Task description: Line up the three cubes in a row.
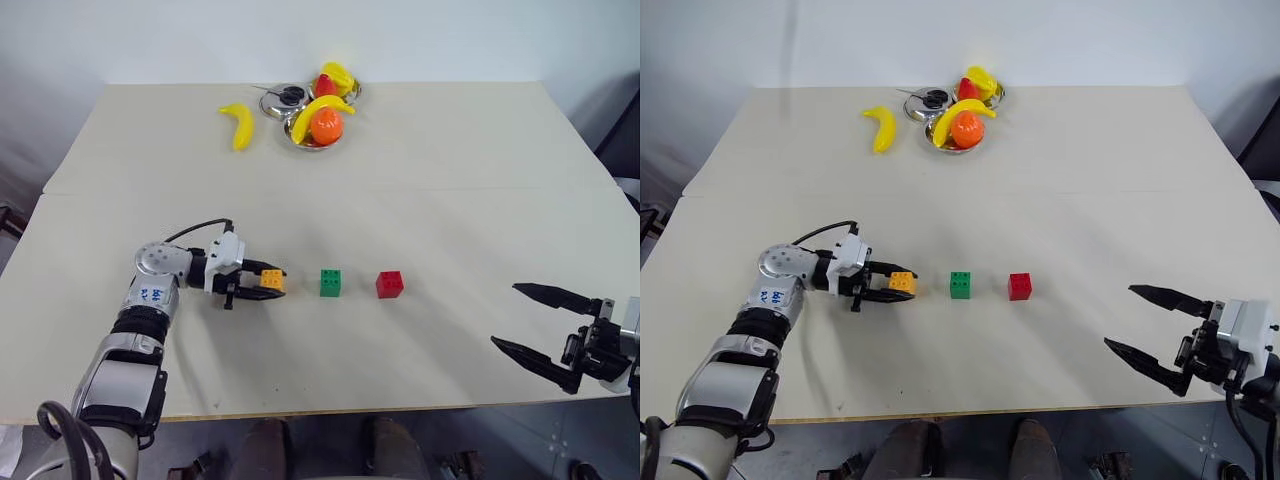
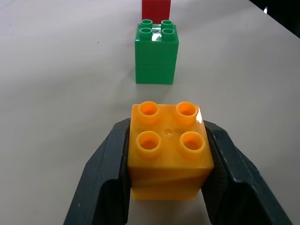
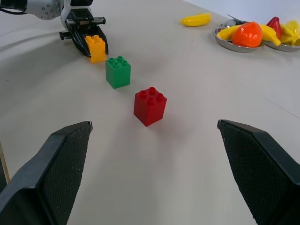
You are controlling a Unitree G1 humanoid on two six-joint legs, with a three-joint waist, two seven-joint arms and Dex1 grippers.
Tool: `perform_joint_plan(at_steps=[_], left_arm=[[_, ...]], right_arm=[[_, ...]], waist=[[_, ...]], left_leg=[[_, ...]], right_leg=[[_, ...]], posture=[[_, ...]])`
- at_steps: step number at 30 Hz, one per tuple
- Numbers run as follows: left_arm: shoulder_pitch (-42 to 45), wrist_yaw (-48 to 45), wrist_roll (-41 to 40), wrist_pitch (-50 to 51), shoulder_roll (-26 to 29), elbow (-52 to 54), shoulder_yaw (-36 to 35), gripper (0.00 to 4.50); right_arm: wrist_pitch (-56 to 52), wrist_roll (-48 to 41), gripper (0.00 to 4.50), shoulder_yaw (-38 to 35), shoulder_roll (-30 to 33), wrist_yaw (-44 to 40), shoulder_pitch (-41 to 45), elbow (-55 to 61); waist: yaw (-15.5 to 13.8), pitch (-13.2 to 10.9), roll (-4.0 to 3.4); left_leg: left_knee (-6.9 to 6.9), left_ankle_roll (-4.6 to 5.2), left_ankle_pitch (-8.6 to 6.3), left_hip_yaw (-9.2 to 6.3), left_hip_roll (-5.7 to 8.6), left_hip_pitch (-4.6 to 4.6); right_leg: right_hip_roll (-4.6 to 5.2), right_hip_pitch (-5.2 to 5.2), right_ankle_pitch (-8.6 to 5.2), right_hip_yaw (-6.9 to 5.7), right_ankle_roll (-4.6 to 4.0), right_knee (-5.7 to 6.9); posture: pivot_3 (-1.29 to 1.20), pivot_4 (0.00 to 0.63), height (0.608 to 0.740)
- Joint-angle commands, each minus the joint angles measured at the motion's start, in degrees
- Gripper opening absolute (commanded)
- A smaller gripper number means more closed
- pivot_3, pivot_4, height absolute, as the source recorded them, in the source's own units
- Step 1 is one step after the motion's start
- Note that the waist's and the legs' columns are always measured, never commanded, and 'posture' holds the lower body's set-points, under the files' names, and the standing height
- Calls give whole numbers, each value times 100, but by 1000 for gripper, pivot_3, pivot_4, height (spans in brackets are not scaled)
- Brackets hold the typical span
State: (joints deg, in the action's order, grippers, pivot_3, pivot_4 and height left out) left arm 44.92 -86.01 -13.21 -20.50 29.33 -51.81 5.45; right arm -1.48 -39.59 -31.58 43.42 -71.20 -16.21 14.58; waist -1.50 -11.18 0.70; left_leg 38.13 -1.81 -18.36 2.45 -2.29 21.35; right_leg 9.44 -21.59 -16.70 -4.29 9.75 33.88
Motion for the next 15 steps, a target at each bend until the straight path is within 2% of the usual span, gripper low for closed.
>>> perform_joint_plan(at_steps=[1,8,14,15], left_arm=[[185,-410,93,-142,-51,-178,19,1526],[291,-526,231,-298,13,-446,61,1526],[282,-612,128,-12,-32,-396,19,1526],[278,-620,133,73,-28,-377,33,1876]], right_arm=[[3,-74,4500,8,-41,24,57,161],[47,-48,4500,71,-69,19,114,129],[91,4,4500,145,-117,17,179,71],[97,11,4500,154,-121,10,193,52]], waist=[[1,0,0],[0,0,0],[4,0,0],[4,0,0]], left_leg=[[0,0,0,0,0,0],[2,0,0,0,0,0],[3,0,0,0,0,-2],[3,0,0,0,0,-2]], right_leg=[[0,0,0,0,0,0],[0,0,0,0,1,2],[0,0,0,0,1,5],[0,0,0,0,1,5]], posture=[[0,150,740],[0,150,740],[0,150,740],[0,150,740]])
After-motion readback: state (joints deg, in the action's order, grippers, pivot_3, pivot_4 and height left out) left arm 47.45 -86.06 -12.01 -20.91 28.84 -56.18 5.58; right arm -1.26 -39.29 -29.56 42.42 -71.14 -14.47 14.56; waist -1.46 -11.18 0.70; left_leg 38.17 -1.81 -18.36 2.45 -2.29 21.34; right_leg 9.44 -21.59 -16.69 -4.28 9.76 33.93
